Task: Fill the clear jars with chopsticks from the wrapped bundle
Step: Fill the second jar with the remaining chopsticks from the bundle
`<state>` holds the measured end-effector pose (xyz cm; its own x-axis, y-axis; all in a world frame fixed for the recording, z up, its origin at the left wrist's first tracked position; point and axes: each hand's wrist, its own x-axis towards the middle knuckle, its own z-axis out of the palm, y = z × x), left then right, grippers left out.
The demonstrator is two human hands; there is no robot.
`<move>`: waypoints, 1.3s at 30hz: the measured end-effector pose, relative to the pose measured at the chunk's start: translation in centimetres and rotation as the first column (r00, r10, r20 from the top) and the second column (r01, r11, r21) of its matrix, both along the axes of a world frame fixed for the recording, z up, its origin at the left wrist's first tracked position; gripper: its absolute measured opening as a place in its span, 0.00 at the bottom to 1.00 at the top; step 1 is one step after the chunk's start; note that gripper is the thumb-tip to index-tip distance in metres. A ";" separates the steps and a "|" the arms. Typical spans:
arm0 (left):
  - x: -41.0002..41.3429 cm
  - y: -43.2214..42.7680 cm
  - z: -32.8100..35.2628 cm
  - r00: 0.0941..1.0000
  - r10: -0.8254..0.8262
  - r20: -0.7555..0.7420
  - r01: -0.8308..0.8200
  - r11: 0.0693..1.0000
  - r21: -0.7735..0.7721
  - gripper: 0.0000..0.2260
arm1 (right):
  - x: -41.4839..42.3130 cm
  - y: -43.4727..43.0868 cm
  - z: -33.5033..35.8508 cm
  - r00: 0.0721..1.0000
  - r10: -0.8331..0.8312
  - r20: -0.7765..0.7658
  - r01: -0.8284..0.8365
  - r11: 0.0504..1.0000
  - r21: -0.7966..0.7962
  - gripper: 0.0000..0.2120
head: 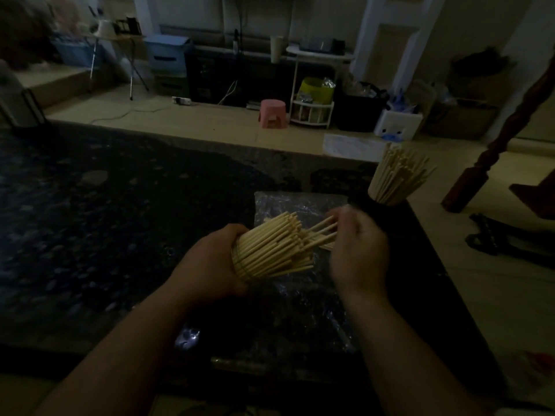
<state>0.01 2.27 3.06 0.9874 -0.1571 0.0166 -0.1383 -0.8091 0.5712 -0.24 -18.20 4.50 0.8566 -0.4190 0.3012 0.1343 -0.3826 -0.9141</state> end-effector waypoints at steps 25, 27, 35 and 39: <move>0.1 0.6 -0.1 0.993 0.115 0.025 -0.108 0.975 -0.192 0.39 | -0.6 1.7 -1.6 0.899 0.433 -0.063 -0.421 0.895 0.149 0.26; 0.2 0.7 0.0 0.990 0.134 0.040 -0.120 0.963 -0.240 0.39 | -0.1 1.0 -0.9 0.954 0.299 -0.037 -0.290 0.945 0.152 0.17; 0.5 1.0 -0.4 0.970 0.241 -0.007 -0.216 0.855 -0.471 0.40 | 0.8 -1.8 -1.4 0.831 0.264 -0.490 -0.338 0.939 -0.069 0.14; 1.0 1.5 -0.6 0.932 0.331 -0.150 -0.348 0.693 -0.632 0.38 | 0.8 -2.0 -2.4 0.593 0.229 -0.772 -0.603 0.762 -0.238 0.09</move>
<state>1.00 3.74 2.43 0.9728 0.2288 -0.0359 0.0923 -0.2406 0.9662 0.54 -20.22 2.11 0.9216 0.0593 -0.3837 -0.1775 -0.8146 -0.5521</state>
